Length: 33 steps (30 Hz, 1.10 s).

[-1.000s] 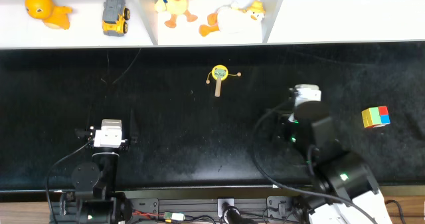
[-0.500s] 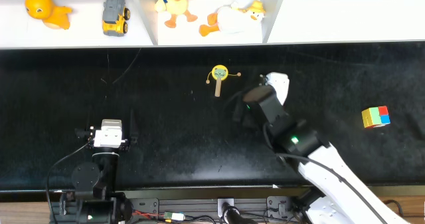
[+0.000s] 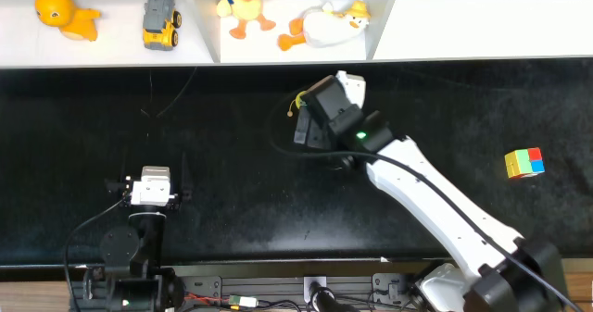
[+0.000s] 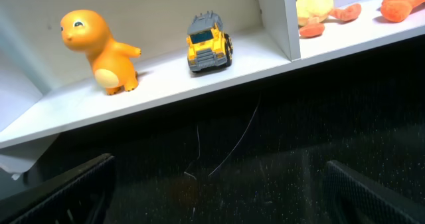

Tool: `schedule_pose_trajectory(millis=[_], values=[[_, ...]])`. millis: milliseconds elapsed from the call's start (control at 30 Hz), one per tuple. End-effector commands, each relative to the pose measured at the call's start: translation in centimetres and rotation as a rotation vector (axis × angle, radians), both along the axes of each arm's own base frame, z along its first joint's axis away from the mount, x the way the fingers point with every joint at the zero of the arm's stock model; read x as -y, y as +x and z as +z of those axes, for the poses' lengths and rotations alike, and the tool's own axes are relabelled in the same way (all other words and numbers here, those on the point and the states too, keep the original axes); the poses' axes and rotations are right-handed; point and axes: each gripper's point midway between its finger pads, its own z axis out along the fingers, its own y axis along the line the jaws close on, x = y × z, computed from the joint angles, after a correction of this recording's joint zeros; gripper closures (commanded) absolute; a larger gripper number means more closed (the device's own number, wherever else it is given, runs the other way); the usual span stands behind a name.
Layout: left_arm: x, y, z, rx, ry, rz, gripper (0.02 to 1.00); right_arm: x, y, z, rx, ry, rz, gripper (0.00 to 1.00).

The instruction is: Store Toys

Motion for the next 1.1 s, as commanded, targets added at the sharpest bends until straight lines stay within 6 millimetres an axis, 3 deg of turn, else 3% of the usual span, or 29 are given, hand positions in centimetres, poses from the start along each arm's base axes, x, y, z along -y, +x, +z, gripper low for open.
schedule_pose_trajectory(millis=[33,300,667,900,1100], values=[[-0.1,0.0,0.0,0.007,-0.01,0.007,0.02,-2.0,0.6,0.6,0.034,-0.022,0.041,0.005],[-0.1,0.0,0.0,0.007,-0.009,0.007,0.02,-4.2,1.7,-1.0,0.041,-0.121,0.117,0.003],[-0.1,0.0,0.0,0.007,-0.009,0.007,0.02,-3.7,2.9,-4.7,0.019,-0.236,0.109,0.001],[-0.1,0.0,0.0,0.007,-0.009,0.007,0.02,-4.7,4.6,-4.8,0.086,-0.238,0.143,0.007],[-0.1,0.0,0.0,0.007,-0.009,0.007,0.02,-4.7,4.7,-5.1,0.084,-0.239,0.142,0.001]])
